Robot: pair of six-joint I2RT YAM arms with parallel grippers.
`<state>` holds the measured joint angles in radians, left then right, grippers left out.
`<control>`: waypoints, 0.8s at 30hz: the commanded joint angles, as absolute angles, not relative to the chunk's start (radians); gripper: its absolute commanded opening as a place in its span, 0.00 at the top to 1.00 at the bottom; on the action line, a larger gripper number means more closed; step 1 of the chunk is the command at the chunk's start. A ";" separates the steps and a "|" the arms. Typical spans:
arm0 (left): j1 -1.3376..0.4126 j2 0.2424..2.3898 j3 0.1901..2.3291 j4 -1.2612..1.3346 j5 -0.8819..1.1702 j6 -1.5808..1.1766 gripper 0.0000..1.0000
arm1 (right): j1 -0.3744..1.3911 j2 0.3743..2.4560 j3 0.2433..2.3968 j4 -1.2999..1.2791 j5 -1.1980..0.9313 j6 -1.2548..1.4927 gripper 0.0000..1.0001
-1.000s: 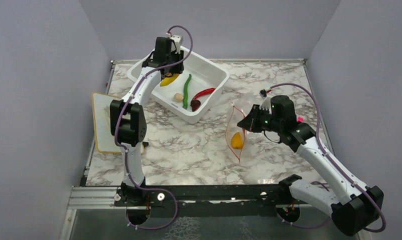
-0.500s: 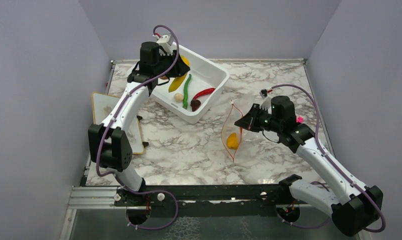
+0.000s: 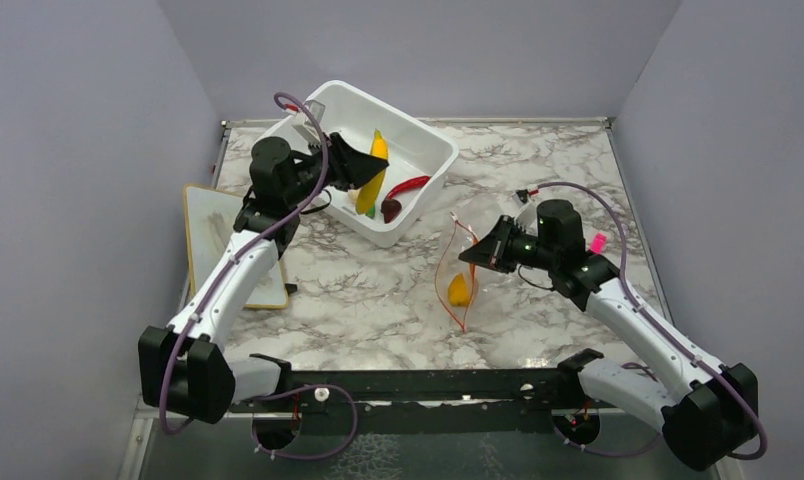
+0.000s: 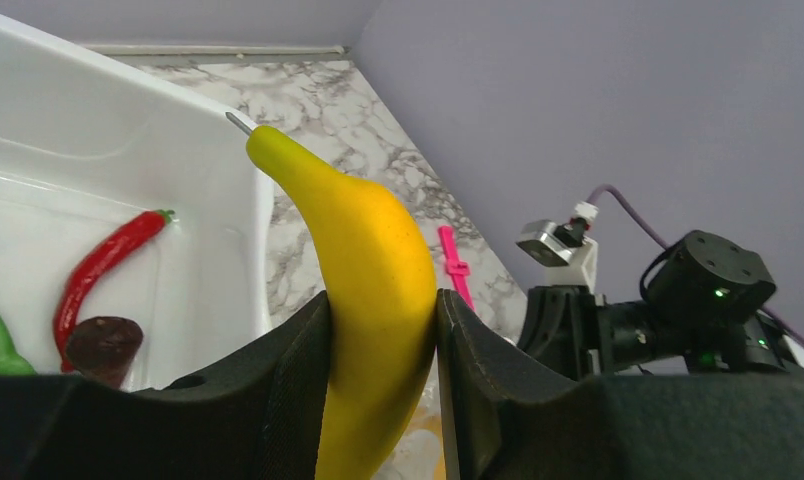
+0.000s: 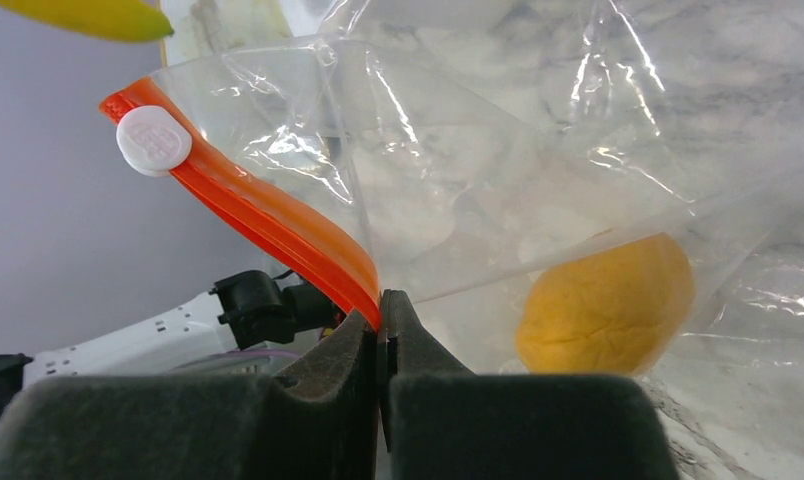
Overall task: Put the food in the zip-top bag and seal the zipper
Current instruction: Pick up the fake fruit from the bin, then place the fake fruit in the zipper food storage bag.
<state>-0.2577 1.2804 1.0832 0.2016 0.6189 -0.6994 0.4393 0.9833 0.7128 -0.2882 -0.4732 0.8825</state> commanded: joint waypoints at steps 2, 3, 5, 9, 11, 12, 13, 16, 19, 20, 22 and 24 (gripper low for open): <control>-0.308 1.157 0.995 0.328 0.660 -0.804 0.76 | 0.440 1.020 0.704 -0.186 -0.568 0.970 0.99; -0.324 1.142 0.982 0.339 0.658 -0.816 0.76 | 0.440 1.027 0.706 -0.181 -0.574 0.979 0.99; -0.364 1.115 0.957 0.364 0.649 -0.829 0.76 | 0.440 1.036 0.713 -0.168 -0.579 0.994 0.99; -0.470 1.059 0.901 0.447 0.569 -0.843 0.76 | 0.440 1.045 0.733 -0.132 -0.580 1.035 0.99; -0.514 1.047 0.881 0.504 0.543 -0.855 0.76 | 0.440 1.054 0.744 -0.110 -0.593 1.061 0.99; -0.532 1.046 0.875 0.528 0.537 -0.864 0.76 | 0.440 1.060 0.750 -0.101 -0.597 1.068 0.99; -0.546 1.046 0.872 0.550 0.532 -0.876 0.76 | 0.440 1.065 0.757 -0.093 -0.601 1.071 0.99; -0.589 1.047 0.868 0.608 0.521 -0.904 0.76 | 0.440 1.082 0.786 -0.115 -0.615 1.057 0.99; -0.652 1.044 0.848 0.661 0.481 -0.907 0.76 | 0.440 1.081 0.800 -0.131 -0.623 1.060 0.99; -0.672 1.045 0.838 0.676 0.462 -0.903 0.76 | 0.440 1.074 0.796 -0.123 -0.627 1.068 0.99; -0.703 1.057 0.820 0.700 0.431 -0.897 0.76 | 0.440 1.063 0.782 -0.103 -0.634 1.084 0.99; -0.724 1.077 0.806 0.740 0.430 -0.899 0.76 | 0.440 1.055 0.771 -0.090 -0.644 1.095 0.99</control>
